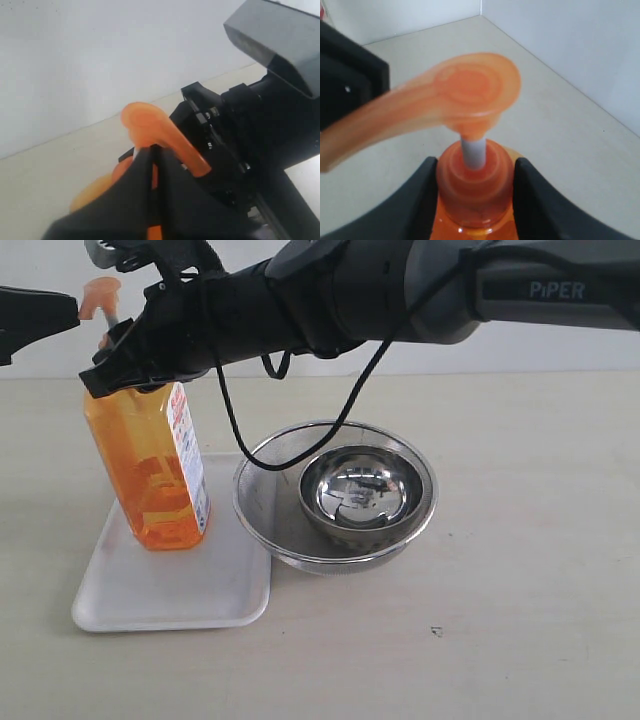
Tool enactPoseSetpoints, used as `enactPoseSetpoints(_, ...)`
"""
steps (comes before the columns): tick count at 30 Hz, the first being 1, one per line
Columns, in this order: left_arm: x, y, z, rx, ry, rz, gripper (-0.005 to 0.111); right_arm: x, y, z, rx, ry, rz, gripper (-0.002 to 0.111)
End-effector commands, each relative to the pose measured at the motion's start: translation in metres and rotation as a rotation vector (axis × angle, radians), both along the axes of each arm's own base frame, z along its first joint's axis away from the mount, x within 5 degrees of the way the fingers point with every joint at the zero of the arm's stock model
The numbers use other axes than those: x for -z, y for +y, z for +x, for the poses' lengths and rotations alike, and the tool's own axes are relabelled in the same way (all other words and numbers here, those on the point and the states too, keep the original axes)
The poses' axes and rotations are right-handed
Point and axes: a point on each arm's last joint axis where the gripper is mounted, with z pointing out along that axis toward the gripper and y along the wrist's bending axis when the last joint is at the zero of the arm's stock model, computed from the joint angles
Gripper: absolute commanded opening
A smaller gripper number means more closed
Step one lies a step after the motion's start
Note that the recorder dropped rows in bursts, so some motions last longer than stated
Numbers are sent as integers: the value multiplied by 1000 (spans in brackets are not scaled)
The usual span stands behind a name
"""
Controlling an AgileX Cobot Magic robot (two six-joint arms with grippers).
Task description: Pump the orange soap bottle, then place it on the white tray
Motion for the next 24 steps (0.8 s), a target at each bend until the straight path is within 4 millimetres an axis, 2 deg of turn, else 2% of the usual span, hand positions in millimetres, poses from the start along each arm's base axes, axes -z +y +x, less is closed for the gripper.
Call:
enactPoseSetpoints(1, -4, -2, -1, -1, -15, 7, 5, -3, 1, -1, 1, 12, 14, 0)
enactPoseSetpoints(7, 0, 4, 3, -82, 12, 37, 5, -3, 1, -1, 1, 12, 14, 0)
enactPoseSetpoints(13, 0, 4, 3, -84, 12, 38, 5, -3, 1, -1, -2, 4, 10, 1)
enactPoseSetpoints(14, 0, 4, 3, -84, 12, 38, 5, -3, 1, -1, -2, 4, 10, 6)
enactPoseSetpoints(15, 0, 4, 3, -82, 12, 37, 5, -3, 1, -1, -2, 4, 10, 19)
enactPoseSetpoints(16, 0, 4, 3, -82, 12, 37, 5, -3, 1, -1, -2, 4, 10, 26)
enactPoseSetpoints(17, 0, 4, 3, -82, 12, 37, 5, -3, 1, -1, -2, 5, 10, 38)
enactPoseSetpoints(19, 0, 4, 3, -83, 15, 33, 5, -3, 1, -1, -2, 5, 10, 52)
enactPoseSetpoints(21, 0, 4, 3, -83, 15, 33, 5, -3, 1, -1, -2, 5, 10, 61)
enactPoseSetpoints(24, 0, 4, 3, -83, 15, 33, 5, -3, 1, -1, -2, 5, 10, 66)
